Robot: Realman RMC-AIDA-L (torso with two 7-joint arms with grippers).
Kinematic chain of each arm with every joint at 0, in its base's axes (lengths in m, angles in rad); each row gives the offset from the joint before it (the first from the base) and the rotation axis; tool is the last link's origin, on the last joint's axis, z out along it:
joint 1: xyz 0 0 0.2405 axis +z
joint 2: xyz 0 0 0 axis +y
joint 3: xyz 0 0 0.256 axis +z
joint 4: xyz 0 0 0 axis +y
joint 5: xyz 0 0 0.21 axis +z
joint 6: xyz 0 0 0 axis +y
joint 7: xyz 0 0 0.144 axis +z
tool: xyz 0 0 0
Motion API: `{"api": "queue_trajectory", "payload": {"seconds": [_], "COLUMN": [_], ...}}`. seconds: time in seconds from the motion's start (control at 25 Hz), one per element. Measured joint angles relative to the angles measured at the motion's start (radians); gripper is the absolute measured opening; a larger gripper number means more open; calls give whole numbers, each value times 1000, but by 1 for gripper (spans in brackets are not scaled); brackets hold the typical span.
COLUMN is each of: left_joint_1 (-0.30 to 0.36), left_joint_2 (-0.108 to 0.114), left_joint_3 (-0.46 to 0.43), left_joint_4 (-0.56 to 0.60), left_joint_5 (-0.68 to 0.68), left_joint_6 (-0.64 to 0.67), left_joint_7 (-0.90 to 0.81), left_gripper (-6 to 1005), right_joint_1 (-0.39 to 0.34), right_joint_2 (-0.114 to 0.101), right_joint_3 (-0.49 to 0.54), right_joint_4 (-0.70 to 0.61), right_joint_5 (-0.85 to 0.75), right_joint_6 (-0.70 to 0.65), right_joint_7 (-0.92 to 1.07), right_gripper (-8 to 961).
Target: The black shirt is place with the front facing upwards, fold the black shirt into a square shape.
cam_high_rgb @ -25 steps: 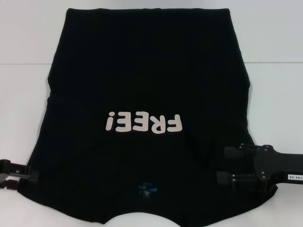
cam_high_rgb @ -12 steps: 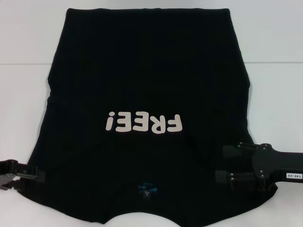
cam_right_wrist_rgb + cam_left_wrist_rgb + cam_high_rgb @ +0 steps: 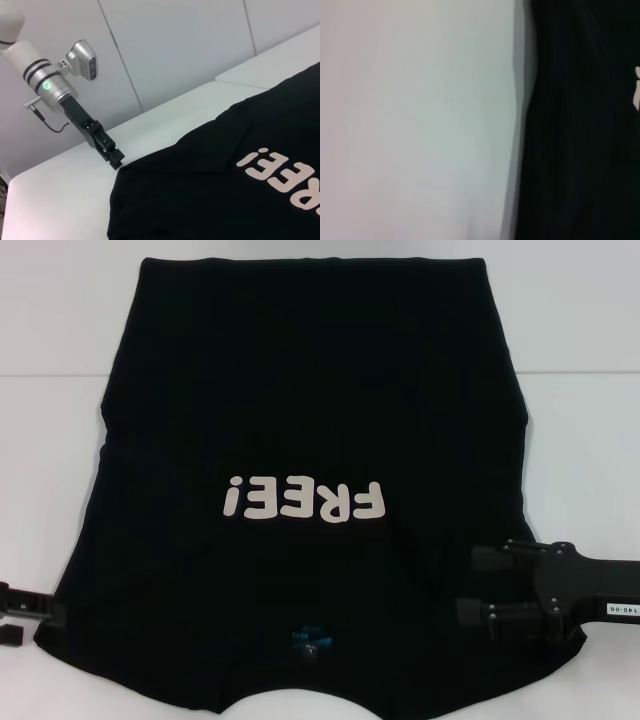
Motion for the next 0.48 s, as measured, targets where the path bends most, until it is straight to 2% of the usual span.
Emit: {"api": "queue_trajectory", "payload": {"seconds": [0.48], "left_joint_1": [-1], "left_joint_2": [-5], "left_joint_3": [-1], "left_joint_4": [-23], "left_joint_5": [0], "left_joint_6": [-30], "left_joint_7": [-5], "left_gripper": [747], "right_joint_1": [-2], "right_joint_2": [1], "right_joint_3": [-5], "right_joint_4": [0], "right_joint_5": [0], "right_joint_6": [0], "right_joint_7": [0], "right_gripper": [908]}}
